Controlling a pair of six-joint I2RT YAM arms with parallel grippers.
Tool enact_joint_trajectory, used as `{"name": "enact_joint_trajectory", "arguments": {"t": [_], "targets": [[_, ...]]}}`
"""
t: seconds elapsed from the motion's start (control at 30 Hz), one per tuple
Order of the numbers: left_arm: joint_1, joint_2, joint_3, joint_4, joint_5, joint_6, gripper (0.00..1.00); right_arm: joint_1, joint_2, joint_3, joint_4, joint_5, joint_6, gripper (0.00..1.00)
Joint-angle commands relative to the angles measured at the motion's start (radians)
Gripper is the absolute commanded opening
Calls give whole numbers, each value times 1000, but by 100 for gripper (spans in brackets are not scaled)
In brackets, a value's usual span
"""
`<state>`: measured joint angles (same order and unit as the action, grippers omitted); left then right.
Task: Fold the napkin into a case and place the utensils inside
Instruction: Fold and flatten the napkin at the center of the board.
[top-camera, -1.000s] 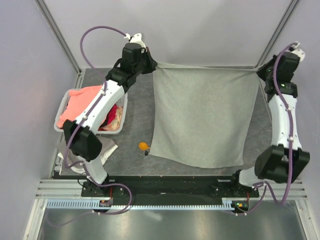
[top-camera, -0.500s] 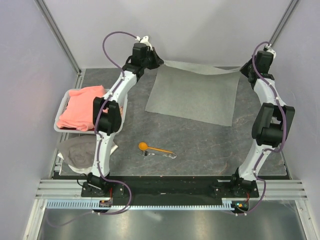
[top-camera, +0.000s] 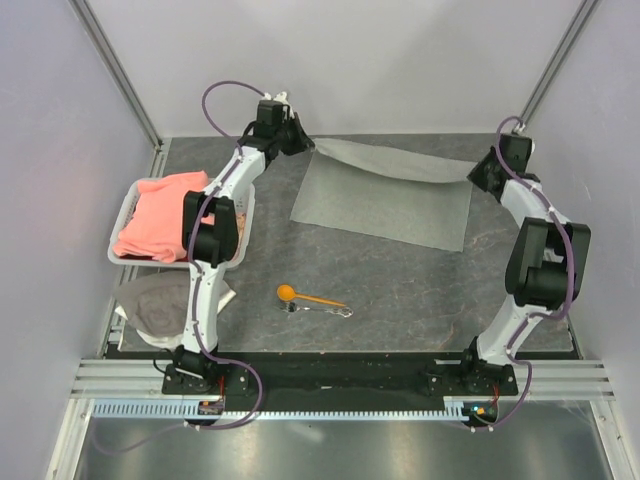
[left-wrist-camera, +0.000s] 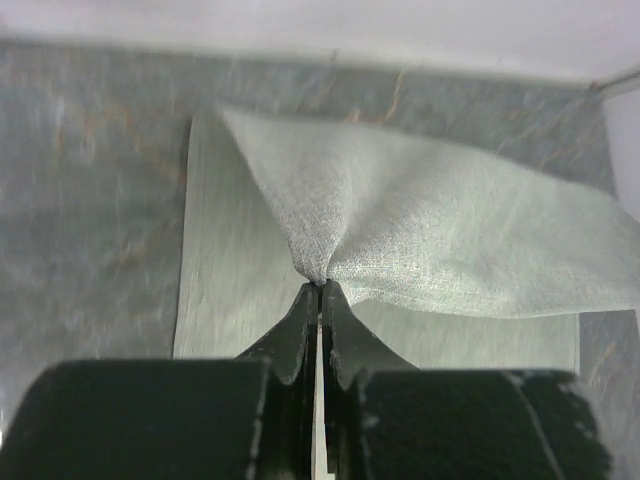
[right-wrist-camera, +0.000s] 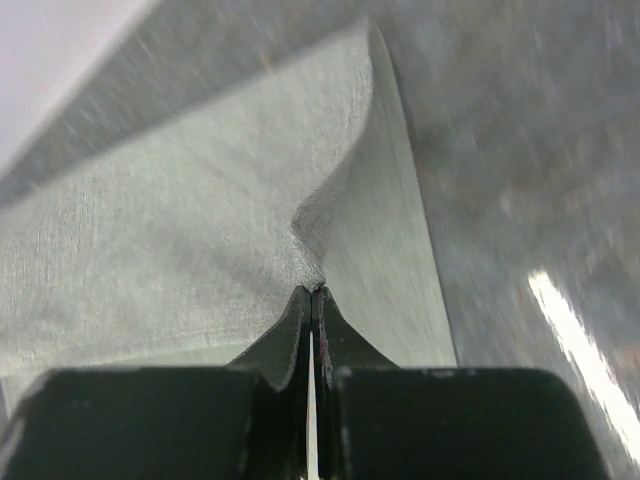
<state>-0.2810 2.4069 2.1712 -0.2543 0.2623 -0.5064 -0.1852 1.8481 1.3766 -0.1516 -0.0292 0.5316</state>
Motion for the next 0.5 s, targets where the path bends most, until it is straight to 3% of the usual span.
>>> {"name": "enact_joint_trajectory", "arguments": {"t": [0.0,0.2,0.47], "targets": [[5,-103,-106,-141,64,5,2,4,-119,-134,-45,15,54,0],[5,-155,-206,-243,74,32,2,21,-188,-258,-80,2,42,0],[5,-264,-338,-307,34,49,2,26,-266,-290,-147,0,10,0]]}}
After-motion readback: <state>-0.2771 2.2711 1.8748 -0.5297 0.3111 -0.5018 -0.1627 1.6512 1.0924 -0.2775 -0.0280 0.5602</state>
